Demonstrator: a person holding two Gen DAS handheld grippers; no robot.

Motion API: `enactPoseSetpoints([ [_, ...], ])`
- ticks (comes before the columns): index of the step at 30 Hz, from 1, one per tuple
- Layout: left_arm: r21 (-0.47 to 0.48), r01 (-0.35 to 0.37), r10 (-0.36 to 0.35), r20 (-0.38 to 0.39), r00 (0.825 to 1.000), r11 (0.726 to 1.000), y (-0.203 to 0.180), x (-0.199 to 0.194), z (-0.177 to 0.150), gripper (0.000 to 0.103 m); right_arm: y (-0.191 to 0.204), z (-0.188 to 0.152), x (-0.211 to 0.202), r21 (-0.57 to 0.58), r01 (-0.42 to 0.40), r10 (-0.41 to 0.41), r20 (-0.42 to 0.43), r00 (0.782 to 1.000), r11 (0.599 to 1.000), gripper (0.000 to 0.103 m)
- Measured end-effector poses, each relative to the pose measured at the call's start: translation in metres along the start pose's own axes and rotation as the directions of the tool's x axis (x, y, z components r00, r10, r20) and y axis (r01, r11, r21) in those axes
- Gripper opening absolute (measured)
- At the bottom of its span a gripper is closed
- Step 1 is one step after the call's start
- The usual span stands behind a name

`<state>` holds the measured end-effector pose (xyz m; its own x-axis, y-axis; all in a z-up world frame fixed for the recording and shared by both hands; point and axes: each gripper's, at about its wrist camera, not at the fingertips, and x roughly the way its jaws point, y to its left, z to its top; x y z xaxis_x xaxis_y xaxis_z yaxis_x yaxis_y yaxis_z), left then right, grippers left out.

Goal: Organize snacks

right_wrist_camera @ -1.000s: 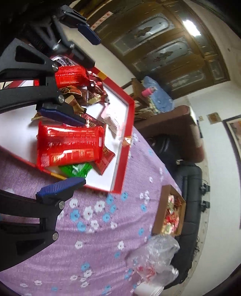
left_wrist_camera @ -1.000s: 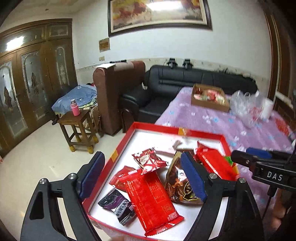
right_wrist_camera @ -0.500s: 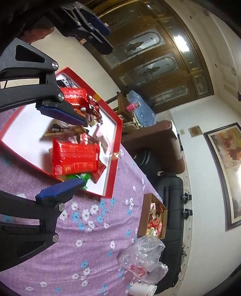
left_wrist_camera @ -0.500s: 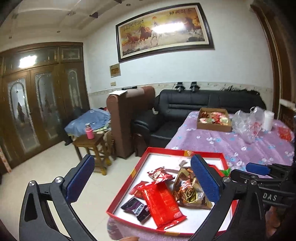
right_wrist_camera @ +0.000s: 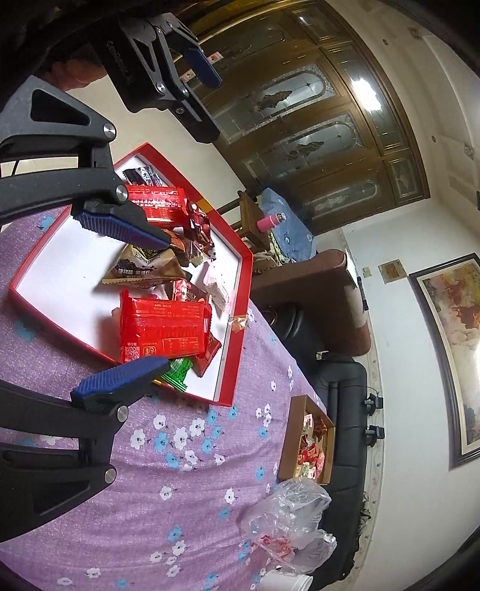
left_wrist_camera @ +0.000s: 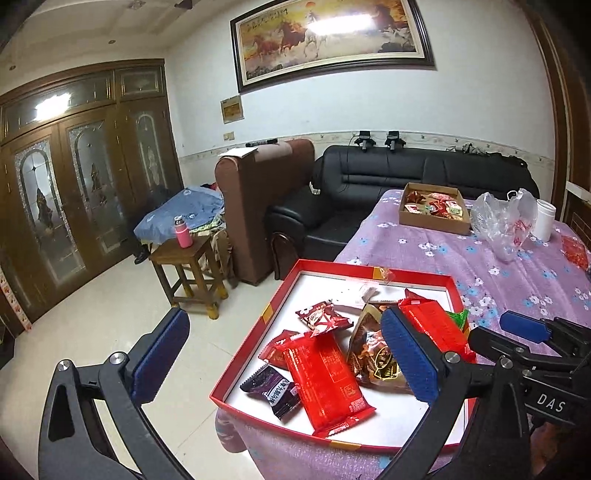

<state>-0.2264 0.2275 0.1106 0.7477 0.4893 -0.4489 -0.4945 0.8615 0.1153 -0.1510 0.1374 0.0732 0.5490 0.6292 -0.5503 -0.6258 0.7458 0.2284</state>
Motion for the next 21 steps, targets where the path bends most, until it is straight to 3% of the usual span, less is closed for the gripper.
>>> enactPoseSetpoints([
  [16,-0.021,0.011,-0.011,-0.035,0.999,1.000,0.007,0.010,-0.002,0.103,0.005,0.001,0.006,-0.020,-0.001,0.000,-0.015,1.000,1.000,0.062],
  [21,-0.029,0.056,-0.057,-0.030,0.998,0.998,0.005,0.010,-0.005,0.103,0.007,0.001,0.008,-0.025,-0.002,0.002,-0.020,1.000,1.000,0.062],
])
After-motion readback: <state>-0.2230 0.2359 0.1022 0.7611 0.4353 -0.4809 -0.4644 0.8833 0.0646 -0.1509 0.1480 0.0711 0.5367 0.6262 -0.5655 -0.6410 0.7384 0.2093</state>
